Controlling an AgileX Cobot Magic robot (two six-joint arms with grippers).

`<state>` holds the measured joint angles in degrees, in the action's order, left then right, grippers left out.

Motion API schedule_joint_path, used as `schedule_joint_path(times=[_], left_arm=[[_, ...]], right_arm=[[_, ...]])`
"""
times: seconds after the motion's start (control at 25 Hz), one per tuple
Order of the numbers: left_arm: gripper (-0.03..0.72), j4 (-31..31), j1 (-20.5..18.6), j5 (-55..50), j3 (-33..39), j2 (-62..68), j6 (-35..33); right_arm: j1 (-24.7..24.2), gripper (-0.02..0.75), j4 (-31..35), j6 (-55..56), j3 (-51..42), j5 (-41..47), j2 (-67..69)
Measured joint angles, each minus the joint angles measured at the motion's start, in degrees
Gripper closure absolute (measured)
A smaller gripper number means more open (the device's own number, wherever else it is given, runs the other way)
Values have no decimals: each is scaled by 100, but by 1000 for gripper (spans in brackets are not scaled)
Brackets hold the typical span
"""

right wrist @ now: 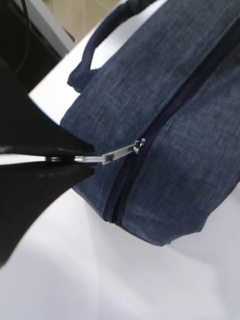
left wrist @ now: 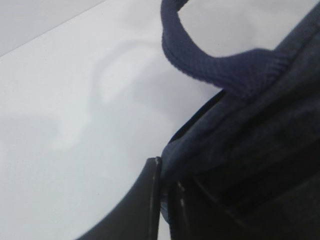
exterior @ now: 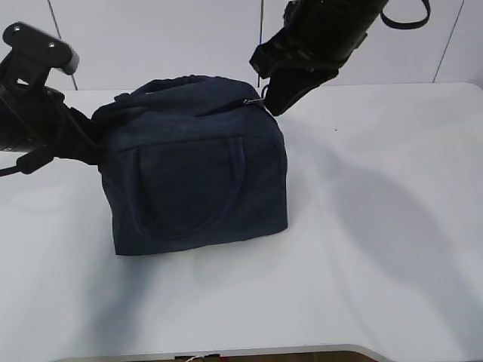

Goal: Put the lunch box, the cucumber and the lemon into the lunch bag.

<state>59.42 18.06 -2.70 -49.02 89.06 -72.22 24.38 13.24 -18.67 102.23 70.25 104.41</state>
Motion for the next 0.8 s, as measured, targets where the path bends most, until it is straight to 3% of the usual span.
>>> schedule_joint_path(times=[0.32, 0.8], left_arm=[[701, 0, 0, 145, 0, 0, -10], [700, -66, 0, 135, 0, 0, -10]], right_arm=[[0, 733, 717, 247, -167, -15, -254], [0, 733, 819, 2375, -188, -15, -254]])
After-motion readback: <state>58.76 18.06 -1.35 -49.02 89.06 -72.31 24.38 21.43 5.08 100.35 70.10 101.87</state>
